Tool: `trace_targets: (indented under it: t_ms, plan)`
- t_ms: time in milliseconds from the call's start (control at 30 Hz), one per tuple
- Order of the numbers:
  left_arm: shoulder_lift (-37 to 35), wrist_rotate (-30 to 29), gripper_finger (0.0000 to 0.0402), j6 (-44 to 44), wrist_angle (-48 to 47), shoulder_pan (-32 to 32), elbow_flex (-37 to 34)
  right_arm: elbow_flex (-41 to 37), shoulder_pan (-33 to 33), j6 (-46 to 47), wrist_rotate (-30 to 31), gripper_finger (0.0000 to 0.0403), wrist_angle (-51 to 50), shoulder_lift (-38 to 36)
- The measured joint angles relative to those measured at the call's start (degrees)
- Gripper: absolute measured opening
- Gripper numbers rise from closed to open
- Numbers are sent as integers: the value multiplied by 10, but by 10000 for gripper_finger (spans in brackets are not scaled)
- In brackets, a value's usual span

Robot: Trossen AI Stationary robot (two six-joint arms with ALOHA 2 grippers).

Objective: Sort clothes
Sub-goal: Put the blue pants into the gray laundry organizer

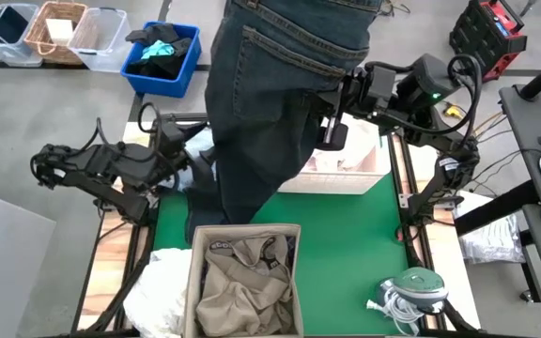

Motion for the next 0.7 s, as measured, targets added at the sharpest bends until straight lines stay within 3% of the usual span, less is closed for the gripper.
trace_targets:
  t_ms: [200,333,500,567,700]
  plan:
    - [16,24,324,74,8,36,0,0,0,0,-7,68,-1,2]
    - [15,167,311,103,52,72,0,0,1,8,-15,68,5,2]
    - [15,275,308,105,67,126,0,1,3,21,-36,68,9,2]
    - [15,352,305,110,84,141,0,1,3,26,-36,68,10,2]
    - [18,457,257,133,120,143,0,1,4,28,-32,68,19,2]
